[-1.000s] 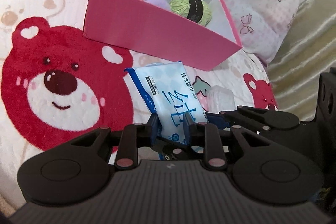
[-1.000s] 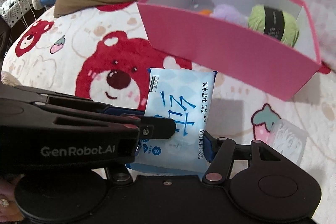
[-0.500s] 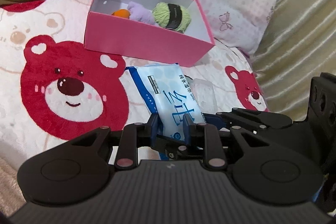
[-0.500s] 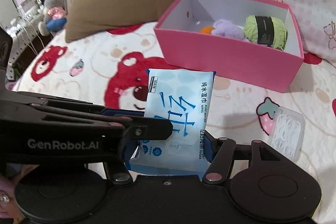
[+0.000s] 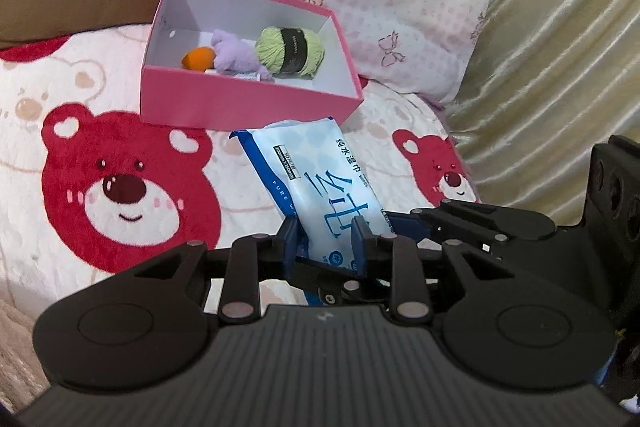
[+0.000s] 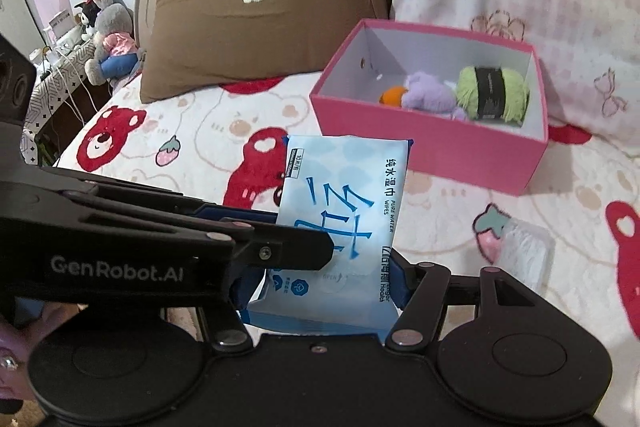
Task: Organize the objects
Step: 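Lift the wet-wipes pack with the left gripper and carry it toward the pink box, then lower the wet-wipes pack into the pink box with the left gripper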
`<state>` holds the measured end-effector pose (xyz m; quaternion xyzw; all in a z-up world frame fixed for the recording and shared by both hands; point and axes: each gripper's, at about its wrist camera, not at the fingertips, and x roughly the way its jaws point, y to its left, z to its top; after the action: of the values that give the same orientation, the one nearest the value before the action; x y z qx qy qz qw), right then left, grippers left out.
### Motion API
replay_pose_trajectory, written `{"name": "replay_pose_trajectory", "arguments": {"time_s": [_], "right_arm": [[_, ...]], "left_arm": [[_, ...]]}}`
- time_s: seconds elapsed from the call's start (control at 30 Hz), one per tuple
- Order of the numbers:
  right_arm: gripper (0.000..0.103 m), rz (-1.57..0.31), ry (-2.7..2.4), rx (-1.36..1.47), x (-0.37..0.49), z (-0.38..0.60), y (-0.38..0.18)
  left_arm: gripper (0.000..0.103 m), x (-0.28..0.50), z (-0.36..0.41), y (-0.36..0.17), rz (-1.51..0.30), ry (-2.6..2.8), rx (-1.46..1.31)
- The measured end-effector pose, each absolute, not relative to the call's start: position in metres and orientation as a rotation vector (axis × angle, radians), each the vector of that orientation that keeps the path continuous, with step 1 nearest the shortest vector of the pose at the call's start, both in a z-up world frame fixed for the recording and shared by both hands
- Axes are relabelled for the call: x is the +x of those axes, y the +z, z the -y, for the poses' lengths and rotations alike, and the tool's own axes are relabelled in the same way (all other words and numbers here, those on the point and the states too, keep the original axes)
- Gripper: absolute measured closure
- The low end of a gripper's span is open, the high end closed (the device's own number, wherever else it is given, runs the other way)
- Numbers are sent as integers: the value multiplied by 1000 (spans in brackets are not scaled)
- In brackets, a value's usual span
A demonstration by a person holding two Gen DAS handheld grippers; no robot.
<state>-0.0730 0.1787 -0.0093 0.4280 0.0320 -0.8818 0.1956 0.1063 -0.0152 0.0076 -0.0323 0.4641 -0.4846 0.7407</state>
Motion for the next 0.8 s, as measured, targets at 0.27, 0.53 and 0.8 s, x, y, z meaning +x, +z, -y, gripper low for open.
{"name": "replay_pose_trajectory", "arguments": {"time_s": [0.27,0.53,0.8], "right_arm": [[34,-123,-2531,1152,-81,-177,11],[34,-65,-2555,1126,-99,-182,19],[33,-8,-2598,1082,-122,-195,29]], "left_arm": [[77,125,25,21,-1025,-1077,-119],[77,136,43,36,-985,-1086,-62],[75,158,69,46,-943,-1106,-87]]}}
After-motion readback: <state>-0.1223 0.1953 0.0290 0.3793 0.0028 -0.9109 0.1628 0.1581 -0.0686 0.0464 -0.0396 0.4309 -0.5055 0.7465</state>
